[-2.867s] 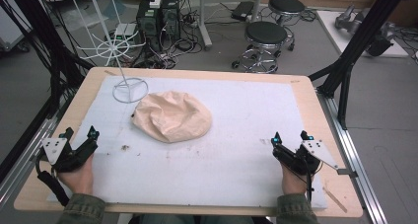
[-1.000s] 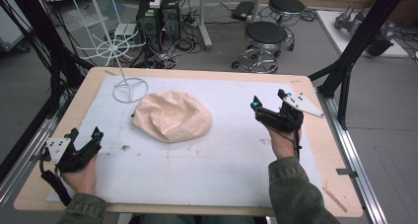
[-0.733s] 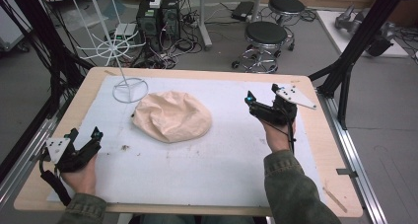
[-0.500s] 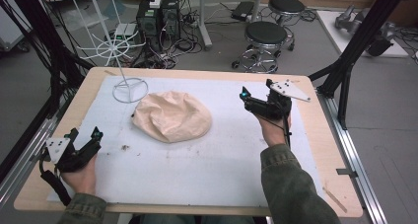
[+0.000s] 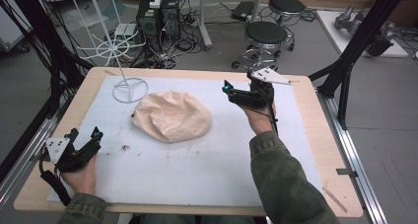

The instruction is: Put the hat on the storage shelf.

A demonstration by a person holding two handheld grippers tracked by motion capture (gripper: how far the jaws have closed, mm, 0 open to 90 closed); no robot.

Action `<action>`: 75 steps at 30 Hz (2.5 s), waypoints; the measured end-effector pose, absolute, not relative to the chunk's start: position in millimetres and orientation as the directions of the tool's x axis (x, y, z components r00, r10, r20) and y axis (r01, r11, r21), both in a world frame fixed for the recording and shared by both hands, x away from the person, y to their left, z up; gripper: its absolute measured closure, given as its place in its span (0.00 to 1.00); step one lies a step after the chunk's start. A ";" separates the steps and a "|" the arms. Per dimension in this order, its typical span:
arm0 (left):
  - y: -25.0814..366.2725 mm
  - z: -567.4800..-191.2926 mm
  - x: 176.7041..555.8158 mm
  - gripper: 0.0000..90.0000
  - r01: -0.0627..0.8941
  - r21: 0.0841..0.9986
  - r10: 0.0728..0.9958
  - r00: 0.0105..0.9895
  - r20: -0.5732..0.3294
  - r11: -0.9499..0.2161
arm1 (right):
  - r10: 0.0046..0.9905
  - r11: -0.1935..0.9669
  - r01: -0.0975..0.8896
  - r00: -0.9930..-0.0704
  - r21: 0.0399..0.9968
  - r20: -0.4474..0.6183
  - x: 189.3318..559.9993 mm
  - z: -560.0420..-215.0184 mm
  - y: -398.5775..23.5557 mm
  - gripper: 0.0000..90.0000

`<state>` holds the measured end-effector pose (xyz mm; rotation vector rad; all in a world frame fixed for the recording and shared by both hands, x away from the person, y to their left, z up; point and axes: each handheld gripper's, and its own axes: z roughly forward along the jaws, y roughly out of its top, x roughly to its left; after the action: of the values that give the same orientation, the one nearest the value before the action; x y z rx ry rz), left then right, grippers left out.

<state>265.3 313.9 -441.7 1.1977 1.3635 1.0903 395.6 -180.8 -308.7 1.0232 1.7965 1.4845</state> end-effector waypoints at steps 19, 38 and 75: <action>312.7 -443.1 267.9 0.32 0.120 0.986 0.993 -0.026 -0.112 0.114 | 0.781 0.134 0.244 -0.623 0.961 0.049 452.9 -316.2 -127.2 0.12; 315.5 -443.9 270.5 0.32 0.112 0.985 0.991 -0.035 -0.130 0.133 | 0.751 0.281 0.388 -0.658 0.878 0.051 491.3 -370.5 -81.6 0.12; 315.1 -444.1 271.5 0.32 0.110 0.985 0.991 -0.028 -0.131 0.133 | 0.708 0.516 0.551 -0.706 0.656 0.036 503.9 -434.3 -55.8 0.12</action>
<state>271.5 315.1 -444.1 1.1806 1.3656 1.0704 503.9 -55.8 -434.3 1.0669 2.5224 0.9645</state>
